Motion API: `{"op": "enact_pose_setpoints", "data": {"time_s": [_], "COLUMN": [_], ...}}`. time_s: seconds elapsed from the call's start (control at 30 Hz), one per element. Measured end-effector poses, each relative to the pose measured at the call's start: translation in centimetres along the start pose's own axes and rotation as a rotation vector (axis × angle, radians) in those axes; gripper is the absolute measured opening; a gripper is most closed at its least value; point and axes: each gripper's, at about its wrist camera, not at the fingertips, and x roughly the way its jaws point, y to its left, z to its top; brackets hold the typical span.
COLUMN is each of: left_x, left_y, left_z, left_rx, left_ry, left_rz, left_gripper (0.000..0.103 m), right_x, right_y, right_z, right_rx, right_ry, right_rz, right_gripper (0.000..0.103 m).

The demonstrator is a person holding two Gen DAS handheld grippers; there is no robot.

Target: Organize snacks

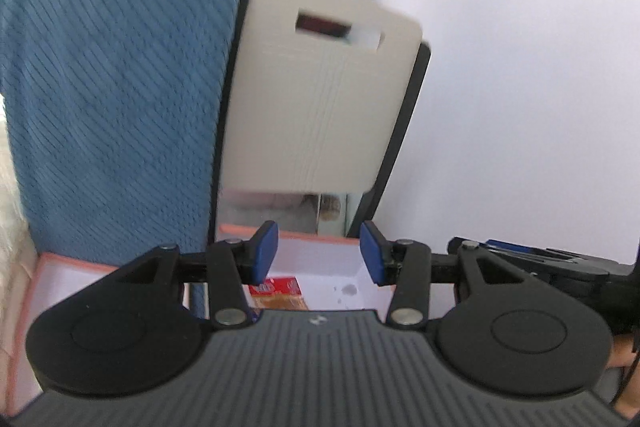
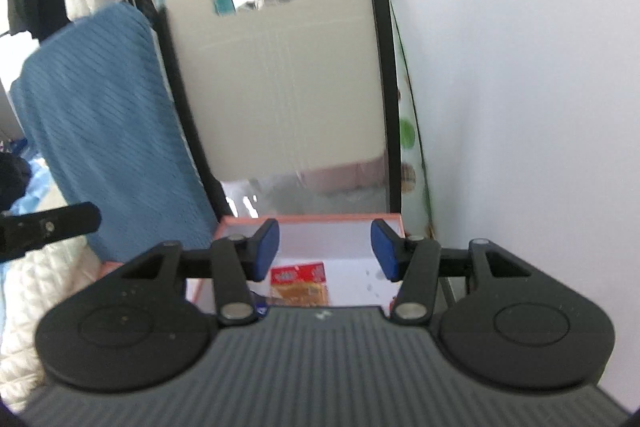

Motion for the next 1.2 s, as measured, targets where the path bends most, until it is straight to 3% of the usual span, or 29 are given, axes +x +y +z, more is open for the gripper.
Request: {"op": "enact_pose_setpoints", "data": {"time_s": [0.3, 0.57, 0.9, 1.2], "left_x": [-8.6, -14.4, -17.8, -17.5], "left_y": [0.6, 0.3, 0.9, 1.7], "left_z": [-0.1, -2.9, -8.7, -12.9], "left_rx": [0.032, 0.085, 0.085, 0.067], "left_ry": [-0.103, -0.139, -0.119, -0.074], "left_rz": [-0.02, -0.017, 0.003, 0.007], "left_gripper": [0.051, 0.051, 0.051, 0.051], "right_x": [-8.1, -12.9, -15.6, -16.1], "right_y": [3.3, 5.5, 6.6, 7.0], "right_z": [-1.6, -5.1, -9.7, -14.0], "right_rx": [-0.003, 0.006, 0.008, 0.023], "right_ry": [-0.095, -0.147, -0.145, -0.102], "right_rz": [0.008, -0.007, -0.013, -0.005], "right_gripper": [0.053, 0.053, 0.053, 0.053]}}
